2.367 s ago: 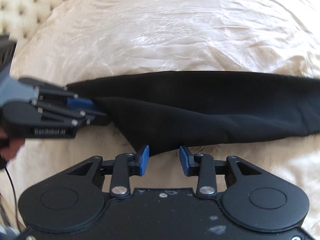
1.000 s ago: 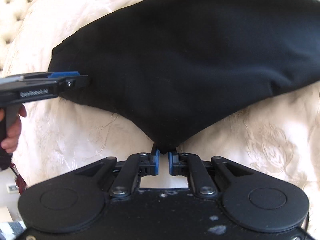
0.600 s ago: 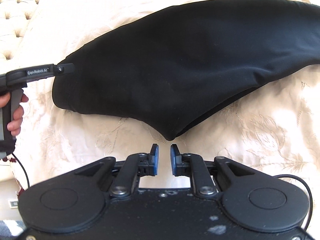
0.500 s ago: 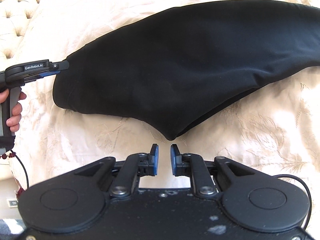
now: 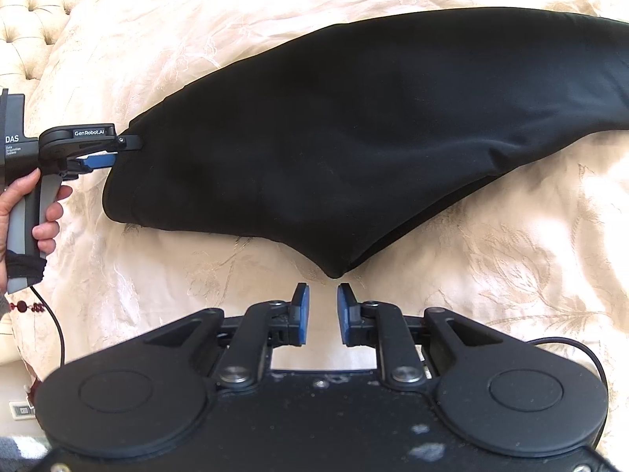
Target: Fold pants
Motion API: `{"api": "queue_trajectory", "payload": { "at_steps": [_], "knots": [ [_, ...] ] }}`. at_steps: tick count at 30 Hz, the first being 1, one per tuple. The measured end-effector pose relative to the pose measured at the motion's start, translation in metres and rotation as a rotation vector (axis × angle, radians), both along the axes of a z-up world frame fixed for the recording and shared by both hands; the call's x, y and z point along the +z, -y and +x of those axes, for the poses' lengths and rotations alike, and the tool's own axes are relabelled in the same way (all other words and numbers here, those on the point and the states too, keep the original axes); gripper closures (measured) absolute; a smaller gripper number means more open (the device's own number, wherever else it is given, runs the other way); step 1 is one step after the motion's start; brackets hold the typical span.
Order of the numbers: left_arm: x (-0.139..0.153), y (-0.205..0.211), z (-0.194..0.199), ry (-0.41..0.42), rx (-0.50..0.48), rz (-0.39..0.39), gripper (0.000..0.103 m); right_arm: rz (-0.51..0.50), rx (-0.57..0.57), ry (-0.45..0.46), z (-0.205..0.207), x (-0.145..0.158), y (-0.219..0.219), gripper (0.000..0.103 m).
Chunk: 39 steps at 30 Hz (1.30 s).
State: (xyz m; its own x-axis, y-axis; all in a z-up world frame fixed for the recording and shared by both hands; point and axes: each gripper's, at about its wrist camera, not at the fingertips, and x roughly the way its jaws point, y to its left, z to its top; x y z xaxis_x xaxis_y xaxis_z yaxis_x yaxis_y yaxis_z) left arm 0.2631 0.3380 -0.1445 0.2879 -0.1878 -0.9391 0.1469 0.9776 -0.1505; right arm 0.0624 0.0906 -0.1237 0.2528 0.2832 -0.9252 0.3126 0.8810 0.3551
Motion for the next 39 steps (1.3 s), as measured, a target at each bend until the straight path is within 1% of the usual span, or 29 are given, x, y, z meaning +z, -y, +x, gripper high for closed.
{"api": "queue_trajectory", "payload": {
  "at_steps": [1,2,3,4,6,7,8,9,10,11,12,13,15,18,20,21,22,24,25,26,27,28,30,33,34,37,39],
  "knots": [
    [0.000,0.002,-0.001,0.012,-0.019,0.005,0.051,0.000,-0.003,-0.003,0.000,-0.001,0.000,0.082],
    [0.001,0.005,-0.002,0.042,-0.044,0.015,0.056,0.001,-0.004,-0.006,0.000,-0.002,0.000,0.082],
    [0.006,0.007,-0.004,0.085,-0.058,0.049,0.077,0.001,-0.005,-0.010,0.000,-0.004,-0.001,0.082],
    [0.010,0.007,-0.004,0.113,-0.060,0.067,0.087,0.002,-0.006,-0.014,0.001,-0.005,-0.002,0.082],
    [0.022,0.001,-0.001,0.149,-0.029,0.018,0.093,0.001,-0.004,-0.012,0.002,-0.004,-0.003,0.082],
    [0.027,0.000,0.000,0.167,-0.017,0.002,0.094,-0.001,-0.004,-0.008,0.003,-0.003,-0.004,0.082],
    [0.031,0.001,0.002,0.190,-0.014,0.005,0.095,-0.002,-0.004,-0.003,0.003,-0.002,-0.003,0.082],
    [0.035,0.003,0.003,0.215,-0.022,0.029,0.102,-0.005,-0.006,0.000,0.004,-0.002,-0.003,0.082],
    [0.038,0.006,0.003,0.245,-0.031,0.065,0.103,-0.008,-0.010,0.007,0.004,-0.002,-0.002,0.082],
    [0.038,0.010,0.006,0.264,-0.044,0.095,0.103,-0.009,-0.015,0.012,0.004,-0.001,-0.001,0.082],
    [0.038,0.011,0.009,0.256,-0.051,0.102,0.103,-0.010,-0.023,0.017,0.004,-0.001,0.000,0.082],
    [0.036,0.010,0.013,0.230,-0.052,0.092,0.103,-0.016,-0.030,0.023,0.004,0.000,0.001,0.082],
    [0.035,0.009,0.016,0.209,-0.046,0.089,0.101,-0.030,-0.033,0.041,0.005,0.006,0.003,0.082],
    [0.041,0.008,0.009,0.221,-0.034,0.120,0.101,-0.069,-0.052,0.129,0.005,0.025,0.005,0.082],
    [0.046,0.011,0.003,0.233,-0.036,0.115,0.095,-0.083,-0.090,0.188,0.005,0.033,0.008,0.082],
    [0.049,0.014,-0.001,0.239,-0.046,0.110,0.093,-0.089,-0.103,0.202,0.006,0.033,0.010,0.082],
    [0.052,0.017,-0.006,0.243,-0.058,0.107,0.093,-0.095,-0.109,0.204,0.010,0.030,0.011,0.082],
    [0.056,0.029,-0.016,0.250,-0.095,0.097,0.091,-0.094,-0.084,0.163,0.022,0.013,0.010,0.082],
    [0.057,0.033,-0.022,0.250,-0.109,0.088,0.085,-0.093,-0.072,0.131,0.027,0.001,0.008,0.082],
    [0.059,0.039,-0.029,0.250,-0.126,0.076,0.079,-0.085,-0.058,0.079,0.032,-0.014,0.006,0.082],
    [0.061,0.045,-0.037,0.252,-0.142,0.065,0.070,-0.076,-0.050,0.027,0.036,-0.028,0.005,0.082],
    [0.062,0.051,-0.044,0.253,-0.154,0.057,0.069,-0.075,-0.055,0.007,0.038,-0.037,0.005,0.082],
    [0.065,0.064,-0.059,0.253,-0.193,0.041,0.069,-0.072,-0.072,0.016,0.039,-0.038,0.006,0.082],
    [0.066,0.086,-0.080,0.244,-0.252,0.020,0.065,-0.064,-0.098,0.084,0.032,-0.018,0.013,0.082],
    [0.065,0.093,-0.087,0.235,-0.270,0.008,0.063,-0.075,-0.102,0.103,0.028,-0.011,0.016,0.082],
    [0.058,0.117,-0.107,0.193,-0.349,-0.037,0.061,-0.111,-0.130,0.162,0.017,0.004,0.025,0.082],
    [0.054,0.132,-0.120,0.181,-0.383,-0.038,0.061,-0.137,-0.138,0.175,0.016,0.005,0.033,0.082]
  ]
}}
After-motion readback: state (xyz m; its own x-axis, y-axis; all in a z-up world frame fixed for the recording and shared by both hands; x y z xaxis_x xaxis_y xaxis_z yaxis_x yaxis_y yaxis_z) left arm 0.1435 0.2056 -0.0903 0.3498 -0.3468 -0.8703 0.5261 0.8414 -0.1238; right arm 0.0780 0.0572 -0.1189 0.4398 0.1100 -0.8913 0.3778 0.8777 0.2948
